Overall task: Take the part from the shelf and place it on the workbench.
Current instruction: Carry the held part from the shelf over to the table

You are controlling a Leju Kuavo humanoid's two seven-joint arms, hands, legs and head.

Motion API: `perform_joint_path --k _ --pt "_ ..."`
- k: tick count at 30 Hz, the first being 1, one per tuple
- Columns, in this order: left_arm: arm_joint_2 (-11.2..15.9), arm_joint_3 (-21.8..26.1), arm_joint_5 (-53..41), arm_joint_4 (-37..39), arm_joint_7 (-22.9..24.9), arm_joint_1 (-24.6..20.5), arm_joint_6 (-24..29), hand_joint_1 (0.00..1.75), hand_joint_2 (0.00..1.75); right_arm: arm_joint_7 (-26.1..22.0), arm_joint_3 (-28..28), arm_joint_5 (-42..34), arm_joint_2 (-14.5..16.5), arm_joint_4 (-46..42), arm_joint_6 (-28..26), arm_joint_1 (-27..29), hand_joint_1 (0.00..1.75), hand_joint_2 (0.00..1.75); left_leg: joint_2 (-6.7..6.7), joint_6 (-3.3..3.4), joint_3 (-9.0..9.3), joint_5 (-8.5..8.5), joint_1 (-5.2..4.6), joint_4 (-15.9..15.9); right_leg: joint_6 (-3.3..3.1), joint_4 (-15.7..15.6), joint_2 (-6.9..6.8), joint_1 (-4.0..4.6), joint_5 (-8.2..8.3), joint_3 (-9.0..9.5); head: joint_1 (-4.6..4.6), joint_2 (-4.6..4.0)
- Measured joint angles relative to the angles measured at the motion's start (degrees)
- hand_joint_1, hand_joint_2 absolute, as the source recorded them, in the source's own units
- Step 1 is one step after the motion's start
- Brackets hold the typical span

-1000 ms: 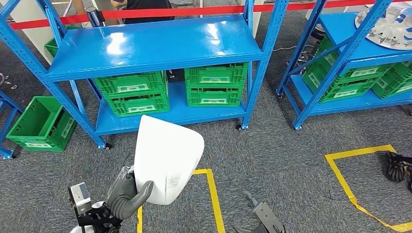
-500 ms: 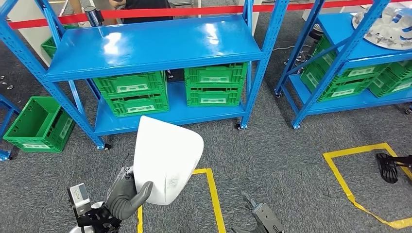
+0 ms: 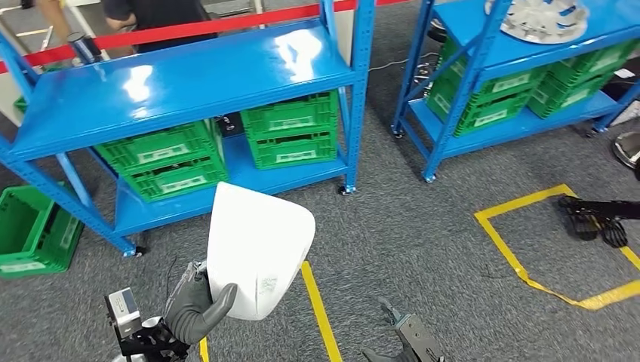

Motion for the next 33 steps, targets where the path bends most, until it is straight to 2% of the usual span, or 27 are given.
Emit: perform_joint_path --k 1,2,3,4,6,7,8,10,11,12,14,16,17,18,19,20,21,22,23,25,26,27,29,30,31,32,33 --pt "0.1 0.0 0.0 0.0 0.0 0.1 0.0 1.75 1.75 0.0 0.0 0.0 0.0 0.0 0.0 0.0 0.0 1.75 -0.21 -0.08 -1.32 -0.67 0.06 2.7 -0.03 0.0 0.77 0.06 0.02 0.0 0.01 0.0" --pt "0.1 0.0 0.0 0.0 0.0 0.1 0.0 1.75 1.75 0.0 0.1 0.0 0.0 0.1 0.0 0.1 0.0 1.75 -0.34 -0.02 -1.72 -0.18 0.09 3.3 -0.03 0.0 1.56 0.12 0.02 0.06 0.01 0.0" --pt "0.1 0.0 0.0 0.0 0.0 0.2 0.0 1.75 1.75 0.0 0.1 0.0 0.0 0.1 0.0 0.1 0.0 1.75 -0.59 0.16 -0.95 1.46 0.11 1.5 -0.03 0.0 2.39 0.17 0.02 0.17 0.02 0.0" --pt "0.1 0.0 0.0 0.0 0.0 0.2 0.0 1.75 1.75 0.0 0.1 0.0 0.0 0.1 0.0 0.1 0.0 1.75 -1.26 0.47 0.76 3.81 0.12 -2.3 -0.02 0.0 3.21 0.21 0.03 0.31 0.02 0.0" --pt "0.2 0.0 0.0 0.0 0.0 0.2 0.0 1.75 1.75 0.0 0.2 0.0 0.2 0.2 0.0 0.0 0.0 1.75 -4.25 1.25 4.26 7.07 0.22 -9.8 0.19 0.0 4.68 0.17 0.15 0.32 0.1 0.0" --pt "0.2 0.0 0.0 0.0 0.0 0.3 0.0 1.75 1.75 0.0 0.2 0.0 0.3 0.2 0.0 -0.1 0.0 1.75 -5.4 1.6 5.17 7.64 0.16 -11.8 0.44 0.0 5.37 0.03 0.3 0.12 0.07 0.0" --pt "0.3 0.0 0.0 0.0 0.0 0.3 0.0 1.75 1.75 0.0 0.3 0.0 0.4 0.2 0.0 -0.2 0.0 1.75 -5.93 1.85 5.46 7.54 0.08 -12.6 0.76 0.0 6.05 -0.16 0.49 -0.19 0.04 0.0" --pt "0.4 0.0 0.0 -0.1 0.0 0.2 0.0 1.75 1.75 0.0 0.3 0.0 0.3 0.2 0.1 -0.1 0.0 1.75 -4.58 2.26 5.87 7.72 -0.02 -13.4 1.42 -0.2 7.0 -0.26 0.88 -0.77 -0.08 0.0" --pt "0.4 0.0 0.0 -0.2 0.0 0.1 0.0 1.75 1.75 0.0 0.3 0.0 0.3 0.2 0.1 0.0 0.0 1.75 -3.76 2.48 6.24 7.98 0.09 -14.2 1.58 0.0 6.06 -0.05 0.79 -1.14 -0.03 0.0" --pt "0.3 0.0 0.0 -0.3 -0.1 0.0 0.0 1.75 1.75 0.0 0.4 0.0 0.3 0.2 0.1 0.0 0.0 1.75 -2.85 2.72 6.6 8.29 0.19 -14.9 1.55 1.3 4.39 0.19 0.12 -1.95 0.04 0.0" --pt "0.3 0.0 0.0 -0.3 -0.1 0.1 0.0 1.75 1.75 0.0 0.4 0.0 0.3 0.3 0.1 -0.3 0.0 1.75 -1.03 2.98 6.84 8.68 0.12 -15.6 1.19 7.4 0.59 0.45 -2.74 -5.13 0.15 0.0" --pt "0.2 0.0 0.0 -0.3 -0.1 0.3 0.0 1.75 1.75 0.0 0.5 0.0 0.2 0.4 0.1 -0.4 0.0 1.75 0.77 3.02 6.72 8.7 -0.14 -15.6 1.25 14.8 -0.53 0.35 -5.4 -8.66 0.17 0.0" --pt "0.2 0.0 0.0 -0.3 -0.1 0.3 0.0 1.75 1.75 0.0 0.5 0.0 0.2 0.5 0.1 -0.4 0.0 1.75 1.61 3.0 6.68 8.68 -0.23 -15.6 1.57 16.3 -0.66 0.31 -5.68 -9.23 0.17 0.0" --pt "0.2 0.0 0.0 -0.3 -0.1 0.3 0.0 1.75 1.75 0.0 0.5 0.0 0.1 0.6 0.1 -0.3 0.0 1.75 2.41 2.95 6.67 8.65 -0.28 -15.5 2.05 15.0 -0.9 0.3 -5.01 -8.37 0.17 0.0" --pt "0.2 0.0 0.0 -0.3 -0.1 0.3 0.0 1.75 1.75 0.0 0.5 0.0 0.1 0.6 0.1 -0.3 0.0 1.75 3.17 2.84 6.68 8.57 -0.3 -15.4 2.52 11.4 -1.5 0.32 -3.73 -6.28 0.17 0.0" --pt "0.2 0.0 0.0 -0.3 -0.1 0.3 0.0 1.75 1.75 0.0 0.6 0.0 0.0 0.6 0.1 -0.3 0.0 1.75 3.9 2.64 6.66 8.44 -0.36 -15.2 2.77 6.7 -2.86 0.42 -2.42 -3.58 0.18 0.0" --pt "0.2 0.0 0.0 -0.3 -0.1 0.3 0.1 1.75 1.75 0.0 0.6 0.0 0.0 0.7 0.1 -0.4 0.0 1.75 4.58 2.34 6.61 8.21 -0.52 -14.9 2.73 2.7 -4.05 0.58 -1.28 -1.26 0.16 0.0" --pt "0.2 0.0 0.0 -0.3 -0.1 0.3 0.1 1.75 1.75 0.0 0.6 0.0 0.0 0.7 0.1 -0.5 0.0 1.75 5.17 2.04 6.55 8.0 -0.66 -14.6 2.39 0.2 -4.87 0.75 -0.62 0.18 0.14 0.0" --pt "0.2 0.0 0.0 -0.3 -0.1 0.3 0.2 1.75 1.75 0.1 0.7 0.0 0.0 0.7 0.1 -0.6 0.0 1.75 5.75 1.75 6.52 7.83 -0.79 -14.4 1.91 -0.8 -5.15 0.92 -0.34 0.71 0.12 0.0" --pt "0.2 0.0 0.0 -0.3 -0.1 0.3 0.3 1.75 1.75 0.1 0.7 0.1 0.0 0.8 0.2 -0.5 0.0 1.75 6.75 1.32 6.55 7.66 -0.78 -14.2 1.07 -0.8 -3.75 0.93 0.07 0.44 0.1 0.0" --pt "0.2 0.0 0.0 -0.3 -0.1 0.2 0.4 1.75 1.75 0.2 0.7 0.1 0.0 0.8 0.2 -0.5 0.0 1.75 6.16 1.03 6.43 7.26 -0.63 -13.7 0.76 -0.9 -3.07 0.76 0.25 0.35 0.08 0.0" --pt "0.2 0.0 0.0 -0.4 -0.2 0.3 0.4 1.75 1.75 0.2 0.8 0.1 0.0 0.8 0.2 -0.4 0.0 1.75 4.79 0.72 6.01 6.26 -0.42 -12.6 0.41 -0.9 -2.42 0.54 0.47 0.29 0.06 0.0" --pt "0.3 0.0 0.0 -0.4 -0.2 0.4 0.5 1.75 1.75 0.3 0.8 0.2 0.1 0.9 0.3 -0.5 0.0 1.75 1.11 0.09 3.63 2.38 0.02 -6.7 -0.05 -1.0 -1.12 0.27 0.77 0.13 0.02 0.0" --pt "0.4 0.0 0.1 -0.4 -0.2 0.5 0.5 1.75 1.75 0.3 0.8 0.2 0.1 0.9 0.3 -0.5 0.0 1.75 0.1 -0.09 1.88 0.23 0.12 -2.6 -0.21 -0.9 -0.45 0.3 0.88 0.03 0.03 0.0" --pt "0.4 0.0 0.1 -0.4 -0.2 0.6 0.5 1.75 1.75 0.3 0.8 0.2 0.1 0.9 0.3 -0.6 0.0 1.75 -0.29 -0.19 0.31 -1.24 0.17 1.0 -0.3 -0.9 0.31 0.37 0.95 -0.07 0.03 0.0" --pt "0.5 0.0 0.1 -0.4 -0.2 0.7 0.5 1.75 1.75 0.3 0.8 0.2 0.1 0.9 0.3 -0.5 0.0 1.75 -0.42 -0.2 -0.53 -1.55 0.2 2.9 -0.34 -0.9 1.11 0.45 1.04 -0.13 0.03 0.0" --pt "0.5 0.0 0.1 -0.4 -0.2 0.7 0.6 1.75 1.75 0.3 0.8 0.2 0.1 1.0 0.3 -0.5 0.0 1.75 -0.52 -0.1 -0.31 -0.69 0.22 2.6 -0.33 -0.9 1.94 0.5 1.11 -0.14 0.03 0.0"
